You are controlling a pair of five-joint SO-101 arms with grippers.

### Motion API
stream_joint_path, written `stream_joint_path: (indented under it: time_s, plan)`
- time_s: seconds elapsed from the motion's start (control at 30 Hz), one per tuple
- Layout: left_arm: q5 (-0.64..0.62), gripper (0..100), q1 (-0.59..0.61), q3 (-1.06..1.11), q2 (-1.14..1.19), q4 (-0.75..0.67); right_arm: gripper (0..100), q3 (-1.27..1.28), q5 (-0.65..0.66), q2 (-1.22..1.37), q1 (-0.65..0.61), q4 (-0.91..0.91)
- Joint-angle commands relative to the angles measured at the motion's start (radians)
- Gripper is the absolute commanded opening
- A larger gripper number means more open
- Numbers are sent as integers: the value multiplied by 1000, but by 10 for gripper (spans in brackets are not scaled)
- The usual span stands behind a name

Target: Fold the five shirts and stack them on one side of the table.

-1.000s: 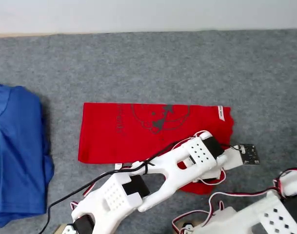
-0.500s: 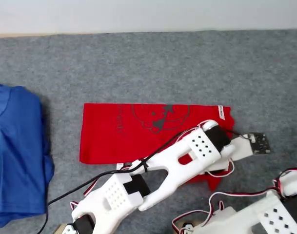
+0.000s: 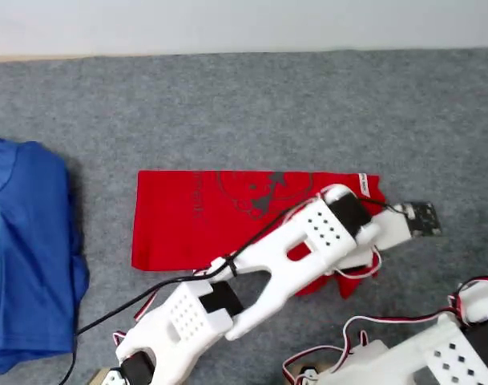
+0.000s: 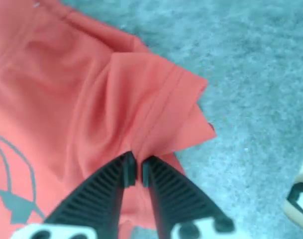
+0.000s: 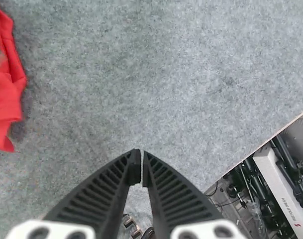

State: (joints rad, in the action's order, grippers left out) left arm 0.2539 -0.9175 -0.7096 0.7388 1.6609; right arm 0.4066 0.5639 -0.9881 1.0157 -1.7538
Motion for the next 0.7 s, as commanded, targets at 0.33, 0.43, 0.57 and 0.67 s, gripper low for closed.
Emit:
stream_joint_path:
  time_s: [0.33,0.43,0.57,0.67]
  plan:
    - [3,4,101,-15,-14,-28,9,-9,11,-13,8,-41]
    - [2,4,69,-12,-17,-18,9,-9,11,-13,8,-41]
    - [2,4,-5,-13,-20,18,9,-9,11,-13,8,-41]
    - [0,4,-66,-10,-20,49,9,-9,11,-13,8,-41]
